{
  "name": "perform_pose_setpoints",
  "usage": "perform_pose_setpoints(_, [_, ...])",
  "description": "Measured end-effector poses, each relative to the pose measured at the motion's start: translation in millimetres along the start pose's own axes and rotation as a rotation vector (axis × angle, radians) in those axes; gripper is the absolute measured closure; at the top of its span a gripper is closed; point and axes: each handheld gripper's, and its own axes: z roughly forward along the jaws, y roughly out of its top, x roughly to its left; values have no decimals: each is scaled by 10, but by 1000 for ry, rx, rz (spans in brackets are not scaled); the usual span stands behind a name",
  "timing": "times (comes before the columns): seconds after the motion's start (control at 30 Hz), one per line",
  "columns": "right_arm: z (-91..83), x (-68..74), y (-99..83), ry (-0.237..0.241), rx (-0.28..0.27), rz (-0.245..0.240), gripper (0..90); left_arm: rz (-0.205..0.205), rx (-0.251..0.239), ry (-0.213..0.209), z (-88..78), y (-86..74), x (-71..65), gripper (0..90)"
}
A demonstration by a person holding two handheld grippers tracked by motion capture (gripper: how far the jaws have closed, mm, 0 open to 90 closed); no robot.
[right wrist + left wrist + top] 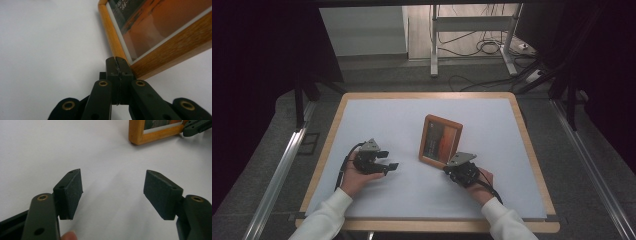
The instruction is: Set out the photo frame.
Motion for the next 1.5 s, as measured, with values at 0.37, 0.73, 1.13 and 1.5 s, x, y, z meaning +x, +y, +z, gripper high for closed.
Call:
perform_pose_setpoints(0.37, [-34,-102,-39,-29,3,27,898,-2,0,-1,3,-1,-1,306])
perform_pose_setpoints(0.73, [-59,-175,-66,-50,-1,44,898,-1,-1,-1,4,-2,0,306])
perform_pose_setpoints(1.13, [-62,-201,-86,-38,-11,53,898,-9,-9,-2,0,6,2,306])
perform_pose_setpoints(1.5, [-139,-195,-89,-14,-57,56,896,-11,-16,0,-26,5,3,305])
